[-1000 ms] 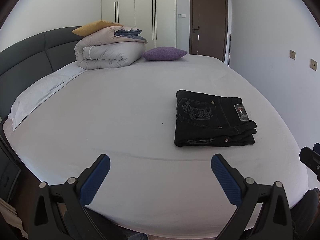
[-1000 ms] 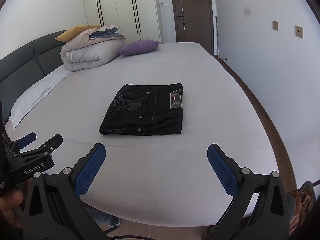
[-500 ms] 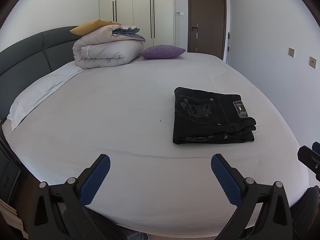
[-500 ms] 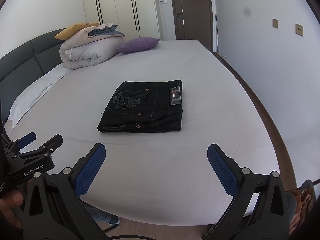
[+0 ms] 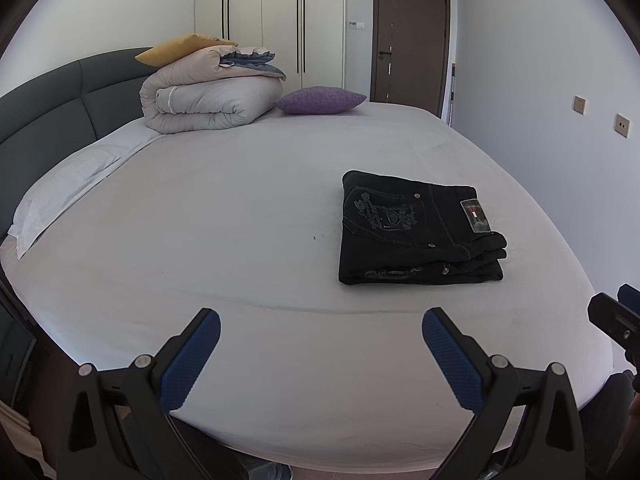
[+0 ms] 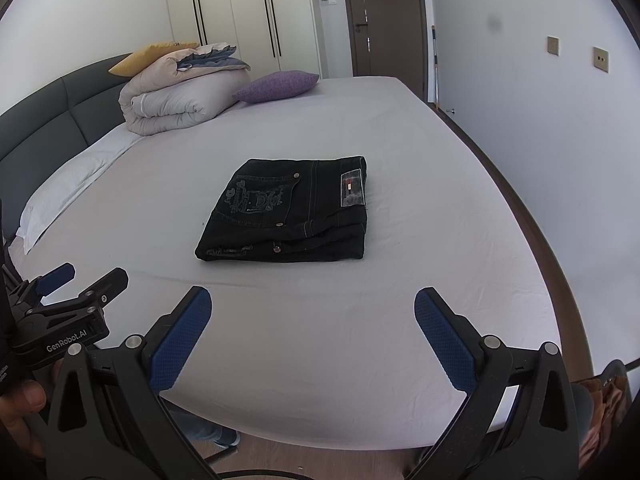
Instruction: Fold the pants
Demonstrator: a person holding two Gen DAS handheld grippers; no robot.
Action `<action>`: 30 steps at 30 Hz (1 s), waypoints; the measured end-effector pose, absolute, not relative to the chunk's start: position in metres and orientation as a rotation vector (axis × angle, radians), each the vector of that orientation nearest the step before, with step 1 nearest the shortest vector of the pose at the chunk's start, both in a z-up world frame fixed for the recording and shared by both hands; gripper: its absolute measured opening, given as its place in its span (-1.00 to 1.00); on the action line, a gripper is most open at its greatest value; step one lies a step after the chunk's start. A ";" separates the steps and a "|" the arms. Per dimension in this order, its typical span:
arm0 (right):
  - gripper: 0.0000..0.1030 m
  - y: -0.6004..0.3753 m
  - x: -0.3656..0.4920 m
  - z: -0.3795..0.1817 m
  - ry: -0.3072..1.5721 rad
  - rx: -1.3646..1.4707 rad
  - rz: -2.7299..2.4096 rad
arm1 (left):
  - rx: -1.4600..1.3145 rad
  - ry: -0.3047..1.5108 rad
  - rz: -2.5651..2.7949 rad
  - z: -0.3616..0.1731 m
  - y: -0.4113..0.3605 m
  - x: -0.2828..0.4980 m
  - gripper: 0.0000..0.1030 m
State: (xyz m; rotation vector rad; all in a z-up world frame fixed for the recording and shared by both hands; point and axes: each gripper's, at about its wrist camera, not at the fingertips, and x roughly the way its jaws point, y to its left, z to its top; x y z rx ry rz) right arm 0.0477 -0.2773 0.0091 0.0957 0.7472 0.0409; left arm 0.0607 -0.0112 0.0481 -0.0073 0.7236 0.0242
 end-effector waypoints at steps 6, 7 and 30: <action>1.00 -0.278 0.048 0.007 0.749 0.096 0.042 | -0.008 0.725 0.022 0.048 -0.012 0.061 1.00; 1.00 -0.278 0.048 0.007 0.749 0.096 0.042 | -0.009 0.726 0.022 0.048 -0.012 0.061 1.00; 1.00 -0.279 0.049 0.002 0.754 0.097 0.044 | -0.011 0.733 0.013 0.045 -0.014 0.061 1.00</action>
